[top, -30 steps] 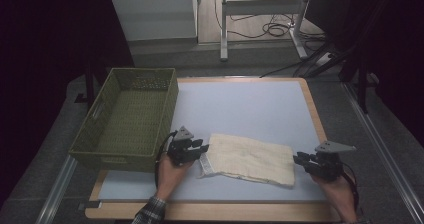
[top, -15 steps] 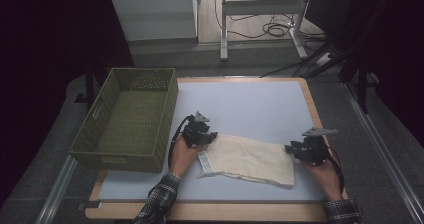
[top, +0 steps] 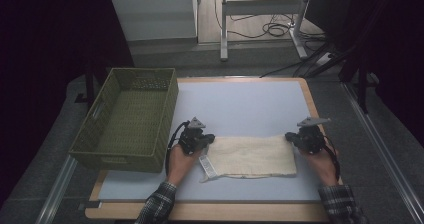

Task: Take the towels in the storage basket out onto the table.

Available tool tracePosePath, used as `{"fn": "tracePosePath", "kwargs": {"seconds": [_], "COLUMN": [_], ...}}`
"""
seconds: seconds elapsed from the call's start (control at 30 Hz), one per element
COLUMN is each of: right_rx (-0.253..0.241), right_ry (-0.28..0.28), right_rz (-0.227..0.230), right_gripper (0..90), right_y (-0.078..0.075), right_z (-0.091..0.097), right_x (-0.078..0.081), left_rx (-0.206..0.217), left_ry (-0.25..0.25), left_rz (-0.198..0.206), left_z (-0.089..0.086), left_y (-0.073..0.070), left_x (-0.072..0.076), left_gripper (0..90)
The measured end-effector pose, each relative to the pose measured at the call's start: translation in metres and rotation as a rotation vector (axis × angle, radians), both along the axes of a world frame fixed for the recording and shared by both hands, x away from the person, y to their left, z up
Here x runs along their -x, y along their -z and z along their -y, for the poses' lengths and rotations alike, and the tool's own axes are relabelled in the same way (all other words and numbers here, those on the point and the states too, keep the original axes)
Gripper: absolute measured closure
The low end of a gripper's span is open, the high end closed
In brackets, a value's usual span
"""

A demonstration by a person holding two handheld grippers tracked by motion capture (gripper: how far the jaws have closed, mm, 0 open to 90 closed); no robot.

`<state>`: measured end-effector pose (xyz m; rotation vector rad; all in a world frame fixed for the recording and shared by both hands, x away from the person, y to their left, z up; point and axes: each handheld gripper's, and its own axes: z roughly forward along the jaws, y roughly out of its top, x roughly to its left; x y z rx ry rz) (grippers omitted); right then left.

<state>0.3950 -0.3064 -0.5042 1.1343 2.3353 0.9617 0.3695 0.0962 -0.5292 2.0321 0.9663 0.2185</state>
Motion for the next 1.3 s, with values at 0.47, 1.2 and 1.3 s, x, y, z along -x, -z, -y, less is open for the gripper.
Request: {"fn": "tracePosePath", "kwargs": {"seconds": [0.47,1.2,1.3], "right_rx": [-0.046,-0.028,-0.07], "right_ry": [0.026,-0.089,-0.137], "right_rz": [-0.028,-0.08,-0.158], "right_gripper": [76.5,42.2,39.7], "right_y": [0.004,0.0,0.004], "right_z": [-0.004,-0.023,-0.031], "right_x": [-0.017,0.038,0.041], "left_rx": [-0.064,-0.106,-0.105], "left_ry": [-0.01,0.003,0.002], "left_rz": [0.016,0.054,0.053], "left_z": [0.003,0.005,0.005], "left_y": [0.006,0.015,0.015], "left_x": [-0.018,-0.023,-0.023], "left_gripper": [64.4,46.3,46.3]}}
